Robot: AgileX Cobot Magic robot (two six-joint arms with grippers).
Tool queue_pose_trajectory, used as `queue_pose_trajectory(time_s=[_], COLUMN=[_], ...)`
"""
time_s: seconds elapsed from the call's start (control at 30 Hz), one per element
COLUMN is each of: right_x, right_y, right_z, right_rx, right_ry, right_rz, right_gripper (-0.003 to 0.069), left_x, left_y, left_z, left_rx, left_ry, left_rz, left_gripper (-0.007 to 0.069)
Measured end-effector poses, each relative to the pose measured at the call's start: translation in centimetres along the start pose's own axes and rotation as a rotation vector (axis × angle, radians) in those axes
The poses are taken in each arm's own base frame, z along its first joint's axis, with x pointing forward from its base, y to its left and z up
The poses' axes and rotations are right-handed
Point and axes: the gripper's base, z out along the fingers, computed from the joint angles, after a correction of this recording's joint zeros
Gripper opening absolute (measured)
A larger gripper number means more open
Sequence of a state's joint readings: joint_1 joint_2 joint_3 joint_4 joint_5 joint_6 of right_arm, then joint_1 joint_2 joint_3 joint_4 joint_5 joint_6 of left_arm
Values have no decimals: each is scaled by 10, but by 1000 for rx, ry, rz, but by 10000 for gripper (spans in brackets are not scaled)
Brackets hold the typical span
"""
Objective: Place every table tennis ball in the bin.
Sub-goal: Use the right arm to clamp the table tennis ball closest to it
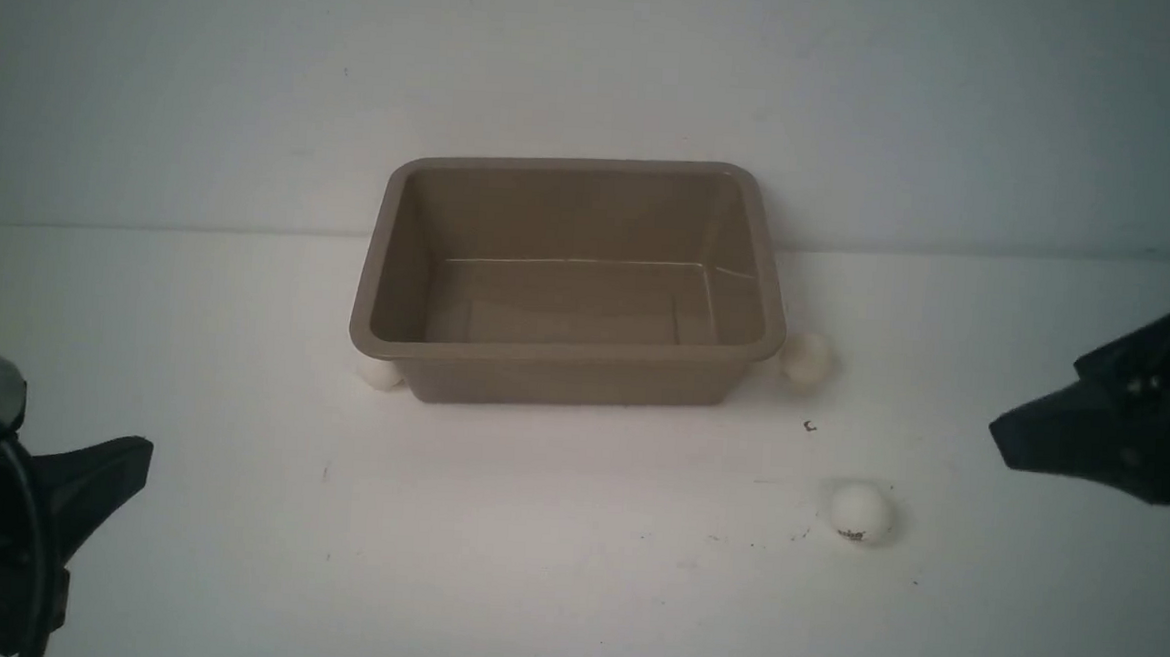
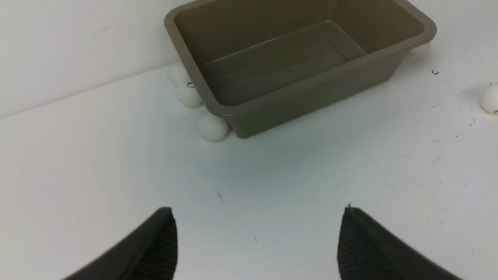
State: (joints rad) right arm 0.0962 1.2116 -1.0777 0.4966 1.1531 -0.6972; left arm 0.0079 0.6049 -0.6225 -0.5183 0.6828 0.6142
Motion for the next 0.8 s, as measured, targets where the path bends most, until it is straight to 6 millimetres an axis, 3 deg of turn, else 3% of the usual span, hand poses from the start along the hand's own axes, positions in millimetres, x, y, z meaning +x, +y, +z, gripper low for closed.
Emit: queue_pose_trajectory(time_s=[0.3, 0.57, 0.6, 0.8], right_x=[-8, -10, -10, -1], right_y=[-25, -37, -37, -51], right_z=[61, 118, 118, 159], right_rx=[-7, -2, 0, -3], right_ry=[204, 240, 237, 288], right_rz=[6, 7, 6, 36], right_gripper=[568, 568, 568, 568], left_x=[-3, -3, -3, -3], left_y=[0, 0, 0, 0], left_z=[0, 0, 0, 0], left_rx=[-5, -5, -5, -3], left_ry=[-37, -37, -37, -35], left_rz=[-19, -18, -18, -18], left_gripper=[499, 499, 499, 499])
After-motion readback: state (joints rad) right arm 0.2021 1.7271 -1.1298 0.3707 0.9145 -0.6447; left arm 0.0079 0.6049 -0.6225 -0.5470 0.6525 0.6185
